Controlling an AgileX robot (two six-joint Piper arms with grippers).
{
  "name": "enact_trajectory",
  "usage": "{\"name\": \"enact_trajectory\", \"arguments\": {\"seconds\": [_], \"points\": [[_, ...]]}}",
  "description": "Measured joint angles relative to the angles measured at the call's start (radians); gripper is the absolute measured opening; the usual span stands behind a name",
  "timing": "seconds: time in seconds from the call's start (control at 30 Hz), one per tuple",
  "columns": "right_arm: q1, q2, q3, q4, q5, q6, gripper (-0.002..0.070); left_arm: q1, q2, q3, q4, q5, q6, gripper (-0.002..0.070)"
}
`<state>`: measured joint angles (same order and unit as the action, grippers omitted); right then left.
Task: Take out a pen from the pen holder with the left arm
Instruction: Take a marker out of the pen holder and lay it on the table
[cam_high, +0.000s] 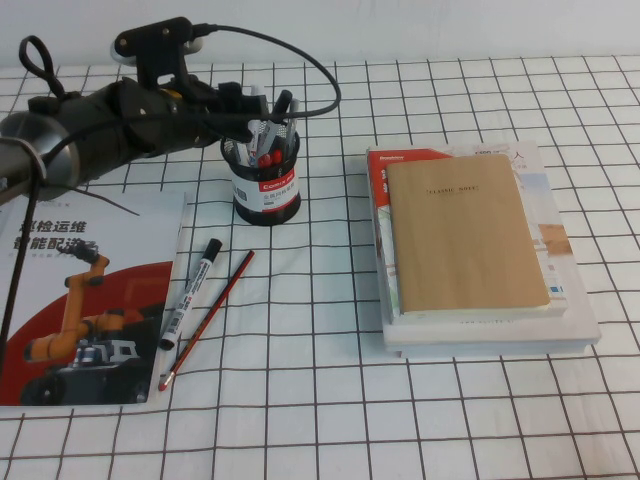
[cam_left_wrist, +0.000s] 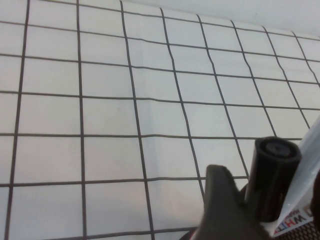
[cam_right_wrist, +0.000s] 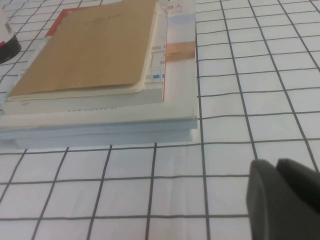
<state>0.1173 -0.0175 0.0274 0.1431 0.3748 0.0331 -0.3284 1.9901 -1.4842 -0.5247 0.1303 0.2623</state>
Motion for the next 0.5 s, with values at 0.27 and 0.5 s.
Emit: {"name": "enact_trajectory", "arguments": {"seconds": [0.27, 0.5], "points": [[0.000, 0.000, 0.000, 0.000, 0.000, 0.000, -0.0015, 0.000, 0.013, 0.000, 0.000, -0.032, 0.000, 0.0181], [0.000, 0.000, 0.000, 0.000, 0.000, 0.000, -0.0015, 0.000, 0.013, 0.000, 0.000, -0.046, 0.000, 0.0137]]}}
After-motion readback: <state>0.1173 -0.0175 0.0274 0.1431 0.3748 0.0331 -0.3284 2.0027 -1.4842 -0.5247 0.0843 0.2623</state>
